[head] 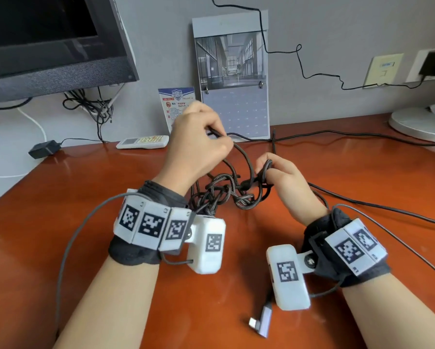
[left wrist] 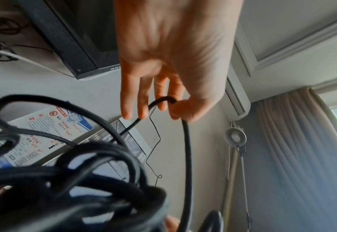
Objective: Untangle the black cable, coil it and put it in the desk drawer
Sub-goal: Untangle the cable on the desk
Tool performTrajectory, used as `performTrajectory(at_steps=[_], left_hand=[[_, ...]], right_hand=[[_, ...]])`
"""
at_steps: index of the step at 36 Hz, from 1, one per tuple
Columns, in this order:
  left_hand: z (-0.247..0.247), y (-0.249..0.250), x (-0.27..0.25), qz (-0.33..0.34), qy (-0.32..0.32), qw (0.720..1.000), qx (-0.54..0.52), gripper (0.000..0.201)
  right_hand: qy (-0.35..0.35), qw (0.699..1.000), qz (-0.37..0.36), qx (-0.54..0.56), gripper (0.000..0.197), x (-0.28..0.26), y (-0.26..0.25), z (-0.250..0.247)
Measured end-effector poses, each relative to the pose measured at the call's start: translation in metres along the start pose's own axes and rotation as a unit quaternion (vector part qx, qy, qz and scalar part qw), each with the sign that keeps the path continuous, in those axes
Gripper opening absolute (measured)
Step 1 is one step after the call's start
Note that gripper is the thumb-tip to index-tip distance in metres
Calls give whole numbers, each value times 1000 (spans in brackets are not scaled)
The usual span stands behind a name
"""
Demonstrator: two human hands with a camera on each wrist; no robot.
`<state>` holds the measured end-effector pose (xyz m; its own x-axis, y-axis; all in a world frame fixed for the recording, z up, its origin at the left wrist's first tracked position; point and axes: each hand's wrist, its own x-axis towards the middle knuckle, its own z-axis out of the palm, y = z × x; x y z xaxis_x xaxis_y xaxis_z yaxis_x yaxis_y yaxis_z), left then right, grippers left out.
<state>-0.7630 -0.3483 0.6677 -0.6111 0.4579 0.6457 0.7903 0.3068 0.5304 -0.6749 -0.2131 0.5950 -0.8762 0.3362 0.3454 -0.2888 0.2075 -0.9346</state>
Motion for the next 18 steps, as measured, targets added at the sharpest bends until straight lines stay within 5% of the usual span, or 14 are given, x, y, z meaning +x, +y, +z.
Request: performTrajectory(at_steps=[6, 13, 18], left_hand=[[-12, -6, 7, -57, 69, 996, -22, 24], [-63, -31, 15, -163, 196, 965, -65, 8], [-72, -52, 11, -246, 130, 960, 28, 8]], right_hand=[[-5, 999, 32, -10, 20, 0, 2, 1], [77, 994, 29, -75, 12, 3, 2, -2], [69, 992, 12, -106, 11, 2, 0, 1]])
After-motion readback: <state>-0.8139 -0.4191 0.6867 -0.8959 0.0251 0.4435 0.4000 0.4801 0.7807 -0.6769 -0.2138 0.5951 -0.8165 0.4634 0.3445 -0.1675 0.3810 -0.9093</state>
